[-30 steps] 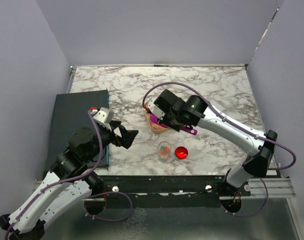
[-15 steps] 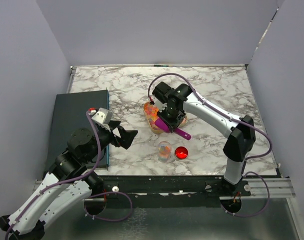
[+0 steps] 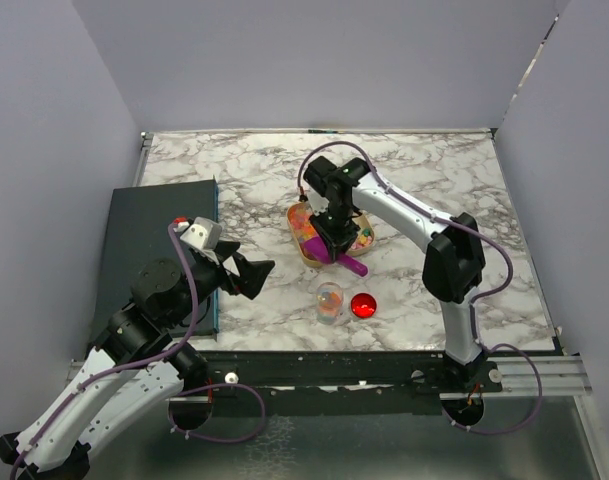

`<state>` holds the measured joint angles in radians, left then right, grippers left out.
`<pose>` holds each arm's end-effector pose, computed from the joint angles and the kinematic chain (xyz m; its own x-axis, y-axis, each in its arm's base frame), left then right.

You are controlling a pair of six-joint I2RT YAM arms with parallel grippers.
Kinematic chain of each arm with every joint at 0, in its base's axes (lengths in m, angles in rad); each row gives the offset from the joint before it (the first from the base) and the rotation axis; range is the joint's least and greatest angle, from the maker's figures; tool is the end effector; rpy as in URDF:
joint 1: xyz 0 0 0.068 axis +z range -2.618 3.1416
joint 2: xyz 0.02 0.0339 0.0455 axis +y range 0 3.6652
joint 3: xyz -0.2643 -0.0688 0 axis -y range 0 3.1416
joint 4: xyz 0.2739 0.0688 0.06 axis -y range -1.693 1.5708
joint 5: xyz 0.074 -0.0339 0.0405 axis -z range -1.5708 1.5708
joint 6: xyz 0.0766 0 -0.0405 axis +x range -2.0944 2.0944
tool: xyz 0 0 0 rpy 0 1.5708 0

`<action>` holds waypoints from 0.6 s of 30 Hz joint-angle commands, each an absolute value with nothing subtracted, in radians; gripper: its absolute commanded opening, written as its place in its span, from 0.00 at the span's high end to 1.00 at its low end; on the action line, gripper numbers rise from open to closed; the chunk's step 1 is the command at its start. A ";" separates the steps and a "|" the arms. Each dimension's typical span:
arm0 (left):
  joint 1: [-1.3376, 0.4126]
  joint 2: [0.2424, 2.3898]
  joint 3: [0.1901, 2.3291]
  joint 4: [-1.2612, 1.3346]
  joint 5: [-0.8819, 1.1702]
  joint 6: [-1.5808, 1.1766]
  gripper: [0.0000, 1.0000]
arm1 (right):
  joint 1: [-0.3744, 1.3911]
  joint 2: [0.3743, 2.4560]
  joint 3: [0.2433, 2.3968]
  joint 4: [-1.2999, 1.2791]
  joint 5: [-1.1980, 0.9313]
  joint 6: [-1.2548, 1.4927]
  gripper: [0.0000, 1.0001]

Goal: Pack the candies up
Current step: Scoop the fake candies from the storage box.

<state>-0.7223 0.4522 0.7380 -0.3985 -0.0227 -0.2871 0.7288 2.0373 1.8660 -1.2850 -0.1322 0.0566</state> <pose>0.1345 -0.1162 0.3468 -0.2633 -0.1453 -0.9537 0.5938 0.7547 -0.2789 0.3186 0.2980 0.2130 -0.7779 -0.6193 -0.1067 -0.6284 0.7657 0.1372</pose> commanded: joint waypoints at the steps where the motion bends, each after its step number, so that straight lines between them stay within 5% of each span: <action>1: -0.725 0.442 0.730 -0.387 -0.005 -0.276 0.01 | 0.701 2.097 1.918 -1.295 -0.186 0.081 0.99; 18: -0.726 0.443 0.729 -0.388 -0.015 -0.276 0.01 | 0.640 2.277 2.063 -1.270 -0.204 0.117 0.99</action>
<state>-0.7223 0.4496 0.7380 -0.3981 -0.0227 -0.2871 0.6529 2.2345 2.0338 -1.2755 -0.2001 0.0879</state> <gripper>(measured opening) 0.991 0.260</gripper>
